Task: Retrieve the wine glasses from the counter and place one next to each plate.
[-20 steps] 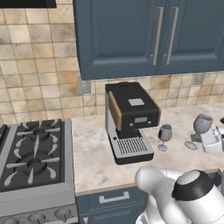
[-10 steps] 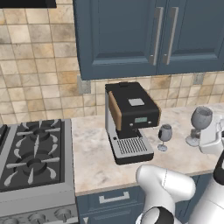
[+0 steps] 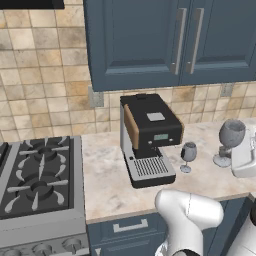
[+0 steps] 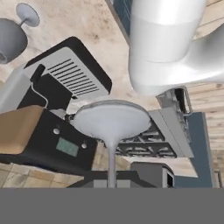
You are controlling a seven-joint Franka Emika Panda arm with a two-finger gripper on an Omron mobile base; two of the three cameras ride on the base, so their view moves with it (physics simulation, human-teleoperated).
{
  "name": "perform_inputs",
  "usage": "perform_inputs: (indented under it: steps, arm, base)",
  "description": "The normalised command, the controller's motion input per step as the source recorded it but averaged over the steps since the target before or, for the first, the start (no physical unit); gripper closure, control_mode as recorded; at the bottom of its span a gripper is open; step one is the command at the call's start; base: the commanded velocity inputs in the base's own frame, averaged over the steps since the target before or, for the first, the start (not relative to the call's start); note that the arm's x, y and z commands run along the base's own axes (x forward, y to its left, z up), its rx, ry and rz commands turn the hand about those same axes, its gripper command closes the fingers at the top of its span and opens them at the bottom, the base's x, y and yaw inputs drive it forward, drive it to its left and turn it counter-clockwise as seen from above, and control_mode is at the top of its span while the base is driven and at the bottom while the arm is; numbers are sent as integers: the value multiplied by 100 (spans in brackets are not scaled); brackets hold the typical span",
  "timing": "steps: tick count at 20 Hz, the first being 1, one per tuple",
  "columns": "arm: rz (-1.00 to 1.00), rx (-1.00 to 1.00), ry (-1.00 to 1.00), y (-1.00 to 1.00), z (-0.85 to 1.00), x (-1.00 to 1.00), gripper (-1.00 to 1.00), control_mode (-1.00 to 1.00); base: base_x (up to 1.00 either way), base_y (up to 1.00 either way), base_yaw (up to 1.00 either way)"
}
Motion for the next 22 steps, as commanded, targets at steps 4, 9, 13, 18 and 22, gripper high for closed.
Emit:
perform_inputs:
  steps: [4,9,13,18,22]
  arm:
    - [13,0,-1,10,23,-28,100,-100]
    - [6,0,-15,48,13,-17,100,-100]
    - [1,0,-1,22,3,0,100,100]
    - [0,0,0,0,0,0,100,100]
    - [0,0,0,0,0,0,100,100]
  base:
    - [0,0,0]
    - [0,0,0]
    - [-23,62,3]
    - [-74,89,12]
    - [-65,65,45]
